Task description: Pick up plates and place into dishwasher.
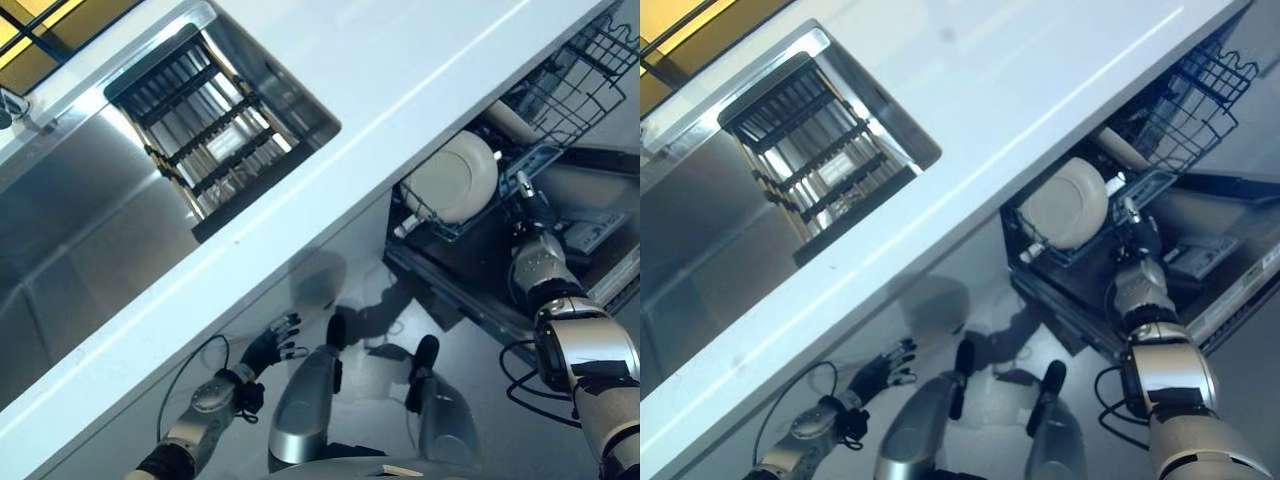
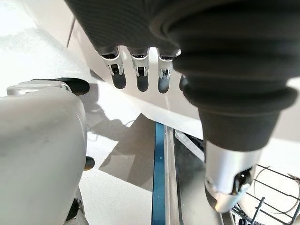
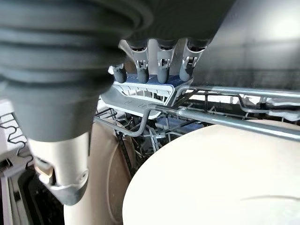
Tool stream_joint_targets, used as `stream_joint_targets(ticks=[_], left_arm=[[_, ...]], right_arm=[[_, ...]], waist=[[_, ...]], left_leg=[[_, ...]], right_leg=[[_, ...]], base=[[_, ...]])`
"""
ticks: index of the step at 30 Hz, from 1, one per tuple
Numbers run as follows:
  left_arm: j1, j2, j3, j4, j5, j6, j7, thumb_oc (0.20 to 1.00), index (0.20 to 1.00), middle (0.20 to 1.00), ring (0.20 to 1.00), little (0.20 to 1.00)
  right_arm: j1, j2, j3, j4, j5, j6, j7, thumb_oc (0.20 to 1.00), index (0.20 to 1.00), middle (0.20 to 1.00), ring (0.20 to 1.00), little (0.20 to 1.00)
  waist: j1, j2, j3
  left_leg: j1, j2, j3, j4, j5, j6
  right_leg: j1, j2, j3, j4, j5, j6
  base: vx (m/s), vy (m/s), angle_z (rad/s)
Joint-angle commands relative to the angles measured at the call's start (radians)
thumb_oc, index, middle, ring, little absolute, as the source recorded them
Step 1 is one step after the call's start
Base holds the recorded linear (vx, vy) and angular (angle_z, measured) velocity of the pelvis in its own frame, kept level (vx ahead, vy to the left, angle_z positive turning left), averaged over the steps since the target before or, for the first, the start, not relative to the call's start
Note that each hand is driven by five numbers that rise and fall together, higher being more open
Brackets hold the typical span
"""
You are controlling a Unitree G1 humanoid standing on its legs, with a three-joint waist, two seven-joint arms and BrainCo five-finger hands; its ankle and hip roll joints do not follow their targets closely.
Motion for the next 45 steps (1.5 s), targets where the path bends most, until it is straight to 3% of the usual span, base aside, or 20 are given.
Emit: stream_joint_targets(ticks=[1, 27, 35, 45], left_arm=[[0.055, 0.07, 0.009, -0.084, -0.024, -0.028, -0.004, 1.0, 1.0, 1.0, 1.0, 1.0], [0.096, 0.093, 0.056, -0.118, -0.008, -0.025, -0.029, 1.0, 1.0, 1.0, 1.0, 1.0], [0.099, 0.093, 0.06, -0.109, -0.004, -0.043, -0.034, 1.0, 1.0, 1.0, 1.0, 1.0], [0.121, 0.076, 0.097, -0.086, 0.018, -0.043, -0.028, 1.0, 1.0, 1.0, 1.0, 1.0]], right_arm=[[-0.132, 0.024, 0.055, -0.09, -0.047, -0.031, 0.039, 1.0, 1.0, 1.0, 1.0, 1.0], [-0.197, 0.006, 0.093, -0.081, -0.049, -0.024, 0.086, 1.0, 1.0, 1.0, 1.0, 1.0], [-0.167, 0.009, 0.076, -0.081, 0.02, -0.033, 0.094, 1.0, 1.0, 1.0, 1.0, 1.0], [0.027, 0.043, -0.008, -0.221, 0.123, -0.073, 0.055, 1.0, 1.0, 1.0, 1.0, 1.0]], waist=[[0.042, -0.025, -0.026], [0.122, -0.048, -0.024], [0.118, -0.063, -0.026], [0.079, -0.112, -0.071]], left_leg=[[-0.084, 0.021, -0.038, 0.023, 0.048, -0.006], [-0.078, -0.011, -0.078, 0.016, 0.043, 0.004], [-0.062, -0.008, -0.068, 0.001, 0.042, 0.008], [-0.006, 0.002, -0.039, -0.006, 0.016, 0.019]], right_leg=[[0.041, -0.051, -0.001, 0.069, -0.079, 0.015], [0.109, -0.058, -0.068, 0.042, -0.09, 0.017], [0.128, -0.055, -0.068, 0.022, -0.084, 0.021], [0.18, -0.049, -0.033, -0.008, -0.074, 0.029]], base=[[-0.01, 0.012, 0.15], [0.01, 0.012, 0.09], [0.0, -0.008, 0.05], [0.03, -0.014, -0.03]])
